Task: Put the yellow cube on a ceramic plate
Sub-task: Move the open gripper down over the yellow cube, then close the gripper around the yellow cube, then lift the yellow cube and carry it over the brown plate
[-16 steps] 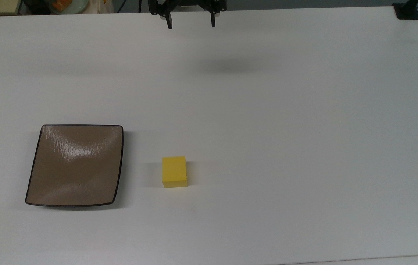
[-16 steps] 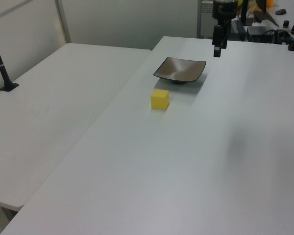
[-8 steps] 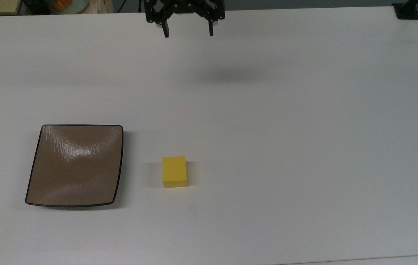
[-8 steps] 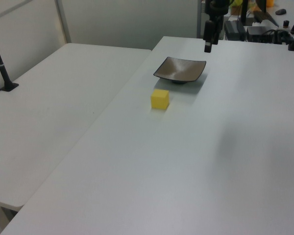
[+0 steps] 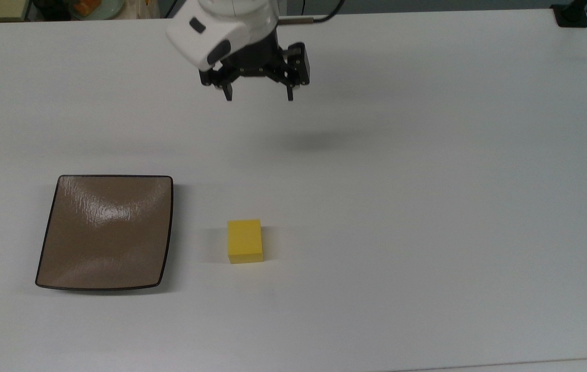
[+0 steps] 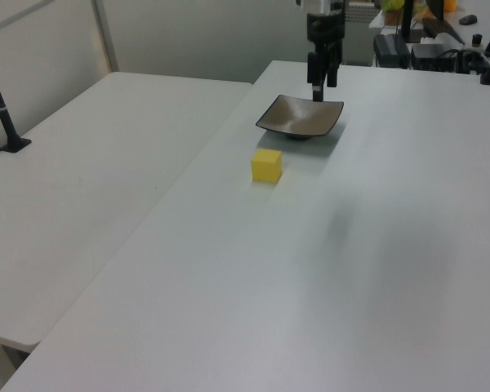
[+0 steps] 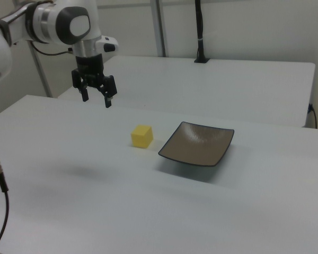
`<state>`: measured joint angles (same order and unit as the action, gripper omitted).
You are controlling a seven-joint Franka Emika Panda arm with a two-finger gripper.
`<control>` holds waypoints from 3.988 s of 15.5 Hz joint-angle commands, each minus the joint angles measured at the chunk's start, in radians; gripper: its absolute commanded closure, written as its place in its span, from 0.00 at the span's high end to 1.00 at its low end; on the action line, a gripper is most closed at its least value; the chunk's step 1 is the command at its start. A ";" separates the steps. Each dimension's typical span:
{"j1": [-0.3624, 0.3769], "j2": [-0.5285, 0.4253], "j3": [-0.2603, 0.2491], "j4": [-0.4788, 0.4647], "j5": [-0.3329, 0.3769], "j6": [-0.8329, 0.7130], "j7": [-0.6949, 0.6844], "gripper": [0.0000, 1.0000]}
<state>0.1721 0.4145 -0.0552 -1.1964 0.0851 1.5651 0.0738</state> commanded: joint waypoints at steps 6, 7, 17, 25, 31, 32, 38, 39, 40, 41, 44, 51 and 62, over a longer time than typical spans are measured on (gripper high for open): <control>0.017 0.182 -0.018 0.235 0.022 0.019 0.014 1.00; 0.017 0.188 -0.015 0.233 0.022 0.053 0.014 1.00; 0.012 0.242 -0.011 0.169 0.039 0.312 0.014 1.00; -0.005 0.303 -0.009 0.107 0.030 0.550 0.009 1.00; -0.014 0.317 -0.009 0.061 -0.024 0.598 0.001 1.00; -0.014 0.325 -0.009 0.055 -0.027 0.613 0.001 1.00; -0.023 0.333 -0.009 -0.041 -0.059 0.719 0.003 1.00; -0.025 0.334 -0.009 -0.054 -0.076 0.719 0.003 1.00; -0.023 0.336 -0.009 -0.063 -0.093 0.719 0.007 1.00; -0.023 0.339 -0.008 -0.065 -0.100 0.721 0.007 1.00; -0.023 0.351 -0.006 -0.069 -0.102 0.724 0.007 1.00; -0.025 0.352 -0.005 -0.094 -0.097 0.782 0.000 0.82; -0.025 0.287 -0.003 -0.094 -0.087 0.765 0.001 0.00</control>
<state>0.1449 0.7732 -0.0584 -1.2565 -0.0005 2.3227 0.0737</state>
